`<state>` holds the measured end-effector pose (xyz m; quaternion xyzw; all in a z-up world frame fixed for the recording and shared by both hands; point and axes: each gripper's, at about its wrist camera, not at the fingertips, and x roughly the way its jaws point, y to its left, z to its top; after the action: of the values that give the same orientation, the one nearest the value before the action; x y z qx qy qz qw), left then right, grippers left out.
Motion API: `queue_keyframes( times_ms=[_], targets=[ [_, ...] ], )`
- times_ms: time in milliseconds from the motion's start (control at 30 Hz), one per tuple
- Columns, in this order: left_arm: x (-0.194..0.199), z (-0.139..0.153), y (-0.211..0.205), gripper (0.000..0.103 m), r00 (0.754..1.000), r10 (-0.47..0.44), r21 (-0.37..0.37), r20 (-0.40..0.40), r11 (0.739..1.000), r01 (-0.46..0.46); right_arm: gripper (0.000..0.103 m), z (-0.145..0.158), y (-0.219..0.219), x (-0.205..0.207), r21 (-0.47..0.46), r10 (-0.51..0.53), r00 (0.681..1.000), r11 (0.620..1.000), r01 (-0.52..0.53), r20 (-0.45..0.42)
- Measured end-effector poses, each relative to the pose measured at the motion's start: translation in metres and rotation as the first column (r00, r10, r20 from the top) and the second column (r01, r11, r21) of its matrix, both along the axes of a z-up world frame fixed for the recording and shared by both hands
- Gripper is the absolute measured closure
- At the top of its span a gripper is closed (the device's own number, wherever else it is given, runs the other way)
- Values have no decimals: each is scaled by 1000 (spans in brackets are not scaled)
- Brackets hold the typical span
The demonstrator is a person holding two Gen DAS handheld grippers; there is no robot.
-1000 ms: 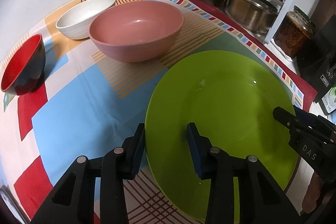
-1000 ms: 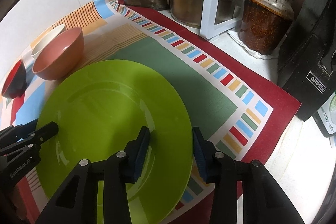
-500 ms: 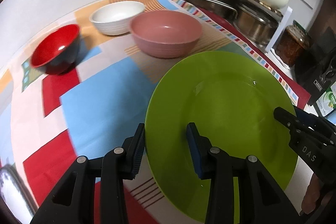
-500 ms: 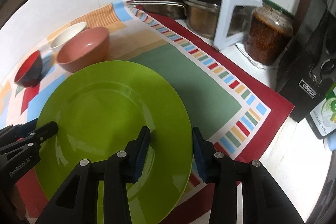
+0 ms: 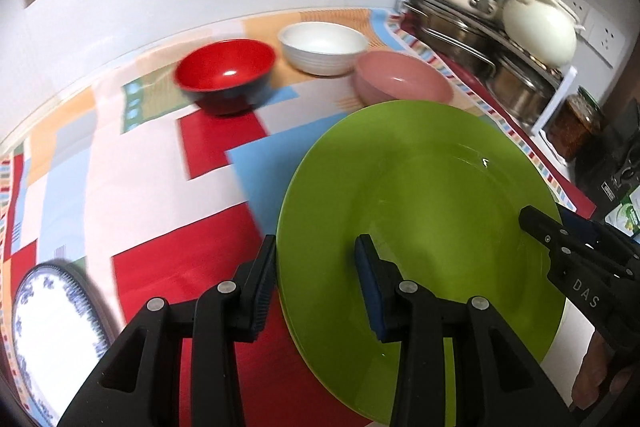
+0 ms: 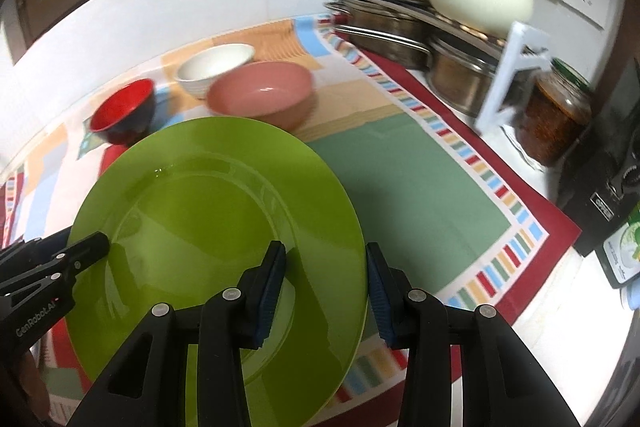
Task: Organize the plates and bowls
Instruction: 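Lift the lime-green plate with both grippers and carry it over the blue-patterned plates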
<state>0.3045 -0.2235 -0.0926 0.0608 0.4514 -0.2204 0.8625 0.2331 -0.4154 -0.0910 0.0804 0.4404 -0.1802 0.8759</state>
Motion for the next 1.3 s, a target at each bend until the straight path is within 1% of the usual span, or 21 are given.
queue_keyframes(
  times_ms=[300, 600, 933, 1300],
  targets=[
    [-1, 7, 77, 64, 994, 111, -26, 13, 993, -111, 62, 12, 63, 14, -17, 102, 995, 995, -102, 20],
    [-6, 9, 152, 65, 975, 221, -37, 15, 975, -220, 62, 17, 138, 29, -24, 210, 977, 978, -210, 27],
    [-18, 6, 233, 65, 940, 340, -31, 15, 940, -339, 62, 16, 216, 40, -10, 323, 946, 946, -323, 30],
    [-32, -3, 308, 65, 890, 456, -12, 4, 890, -456, 62, 7, 288, 49, 9, 434, 901, 901, -434, 17]
  ],
)
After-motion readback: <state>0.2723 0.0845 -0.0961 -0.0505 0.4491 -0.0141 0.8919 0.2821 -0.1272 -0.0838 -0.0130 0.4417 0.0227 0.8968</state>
